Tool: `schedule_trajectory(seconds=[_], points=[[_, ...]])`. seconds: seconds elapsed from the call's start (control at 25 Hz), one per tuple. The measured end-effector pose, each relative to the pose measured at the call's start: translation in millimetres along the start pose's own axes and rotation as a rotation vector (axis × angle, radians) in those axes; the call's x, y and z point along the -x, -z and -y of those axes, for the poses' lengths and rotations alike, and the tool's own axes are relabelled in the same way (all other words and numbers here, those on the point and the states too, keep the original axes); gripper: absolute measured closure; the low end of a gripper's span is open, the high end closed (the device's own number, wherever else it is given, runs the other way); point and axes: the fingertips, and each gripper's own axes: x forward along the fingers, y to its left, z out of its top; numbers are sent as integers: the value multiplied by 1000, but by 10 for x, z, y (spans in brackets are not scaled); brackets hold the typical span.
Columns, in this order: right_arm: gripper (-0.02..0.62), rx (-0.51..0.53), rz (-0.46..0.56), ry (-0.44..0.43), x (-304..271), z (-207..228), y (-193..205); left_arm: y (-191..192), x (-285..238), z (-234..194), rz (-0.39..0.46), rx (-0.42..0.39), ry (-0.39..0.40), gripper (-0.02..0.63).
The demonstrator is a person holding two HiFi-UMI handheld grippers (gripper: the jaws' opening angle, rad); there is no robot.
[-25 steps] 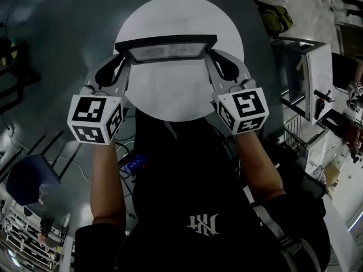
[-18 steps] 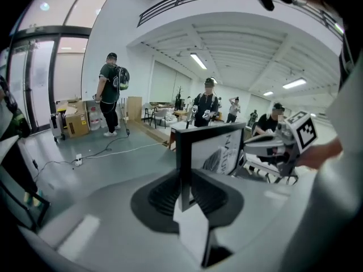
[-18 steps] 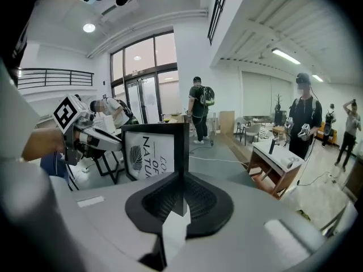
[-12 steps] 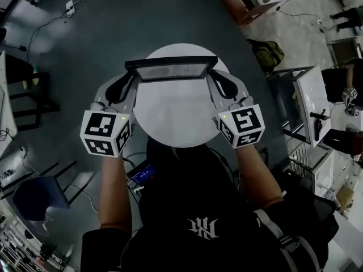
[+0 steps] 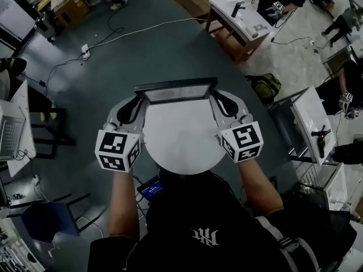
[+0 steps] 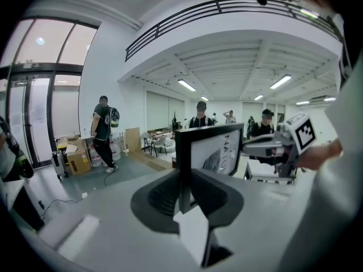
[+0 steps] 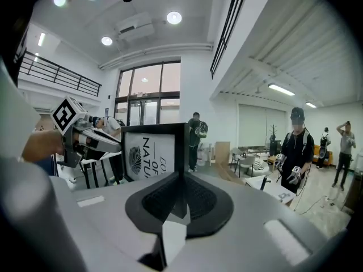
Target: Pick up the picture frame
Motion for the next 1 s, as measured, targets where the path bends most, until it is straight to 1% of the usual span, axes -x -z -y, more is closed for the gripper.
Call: schedule_trajectory(seconds=[0.36,0.76,1.0], points=[[575,36,129,4,408,139,-601,-655,288,233,103,-75,-34,552],[577,81,222,-18,789,264,-977,-1051,532,528,191,-100,-88,548],[577,92,284,-17,924,277,-1263,-1313,696,577,244,-129,-102,548]])
